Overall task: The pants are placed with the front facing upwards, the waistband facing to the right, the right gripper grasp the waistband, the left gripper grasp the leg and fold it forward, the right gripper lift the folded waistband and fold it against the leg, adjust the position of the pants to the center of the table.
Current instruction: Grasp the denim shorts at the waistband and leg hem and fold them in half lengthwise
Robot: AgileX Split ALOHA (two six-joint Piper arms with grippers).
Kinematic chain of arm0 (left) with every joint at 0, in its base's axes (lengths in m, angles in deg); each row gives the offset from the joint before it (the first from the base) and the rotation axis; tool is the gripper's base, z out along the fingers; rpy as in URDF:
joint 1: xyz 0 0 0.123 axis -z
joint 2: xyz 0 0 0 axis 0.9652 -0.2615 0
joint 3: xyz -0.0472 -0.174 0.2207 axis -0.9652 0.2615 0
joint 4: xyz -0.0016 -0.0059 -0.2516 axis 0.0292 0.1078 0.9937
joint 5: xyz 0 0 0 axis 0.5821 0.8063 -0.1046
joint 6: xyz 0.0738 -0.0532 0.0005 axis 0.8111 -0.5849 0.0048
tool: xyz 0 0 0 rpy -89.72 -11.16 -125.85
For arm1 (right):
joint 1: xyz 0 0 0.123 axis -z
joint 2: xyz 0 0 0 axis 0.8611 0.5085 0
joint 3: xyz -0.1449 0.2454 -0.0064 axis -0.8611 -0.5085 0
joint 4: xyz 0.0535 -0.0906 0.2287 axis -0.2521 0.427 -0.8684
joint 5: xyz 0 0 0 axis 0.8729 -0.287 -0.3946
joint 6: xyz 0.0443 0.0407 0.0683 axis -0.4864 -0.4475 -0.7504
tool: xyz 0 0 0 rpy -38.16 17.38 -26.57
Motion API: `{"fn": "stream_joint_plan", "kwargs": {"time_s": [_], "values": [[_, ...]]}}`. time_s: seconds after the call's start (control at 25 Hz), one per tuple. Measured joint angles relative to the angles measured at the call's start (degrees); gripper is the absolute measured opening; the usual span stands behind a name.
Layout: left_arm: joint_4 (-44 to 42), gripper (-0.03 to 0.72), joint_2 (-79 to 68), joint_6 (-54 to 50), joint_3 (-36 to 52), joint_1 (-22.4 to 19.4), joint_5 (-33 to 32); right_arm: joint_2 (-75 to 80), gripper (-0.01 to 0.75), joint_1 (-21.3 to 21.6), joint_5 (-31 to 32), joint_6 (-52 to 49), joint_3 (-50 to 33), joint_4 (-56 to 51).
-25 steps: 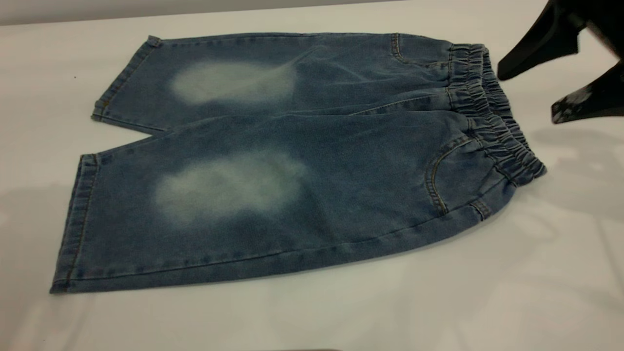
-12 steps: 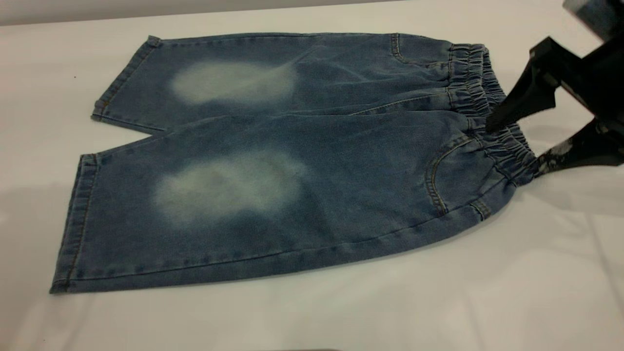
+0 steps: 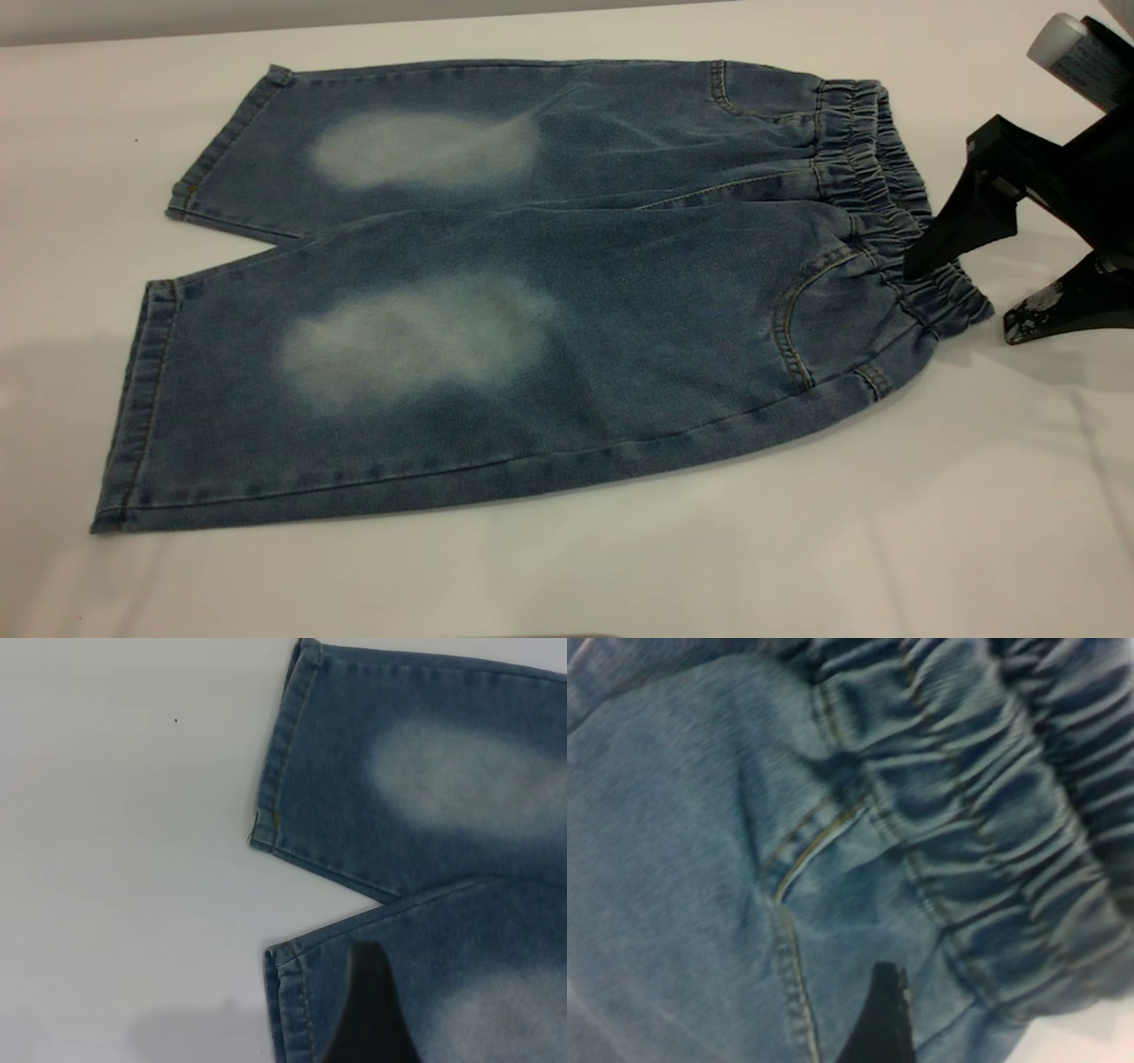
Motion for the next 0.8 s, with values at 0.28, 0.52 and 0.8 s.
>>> {"fn": "stream_joint_plan", "kwargs": {"time_s": [0.28,0.52,0.8], "values": [[0.00,0.482,0.00,0.00,0.00,0.00,0.06,0.00,0.594,0.05,-2.73,0.08,0.00,0.00],[0.00,0.482,0.00,0.00,0.00,0.00,0.11,0.40,0.594,0.05,-2.97,2.62,0.00,-1.52],[0.00,0.482,0.00,0.00,0.00,0.00,0.11,2.40,0.592,0.05,1.05,10.93,0.31,-9.84]]}}
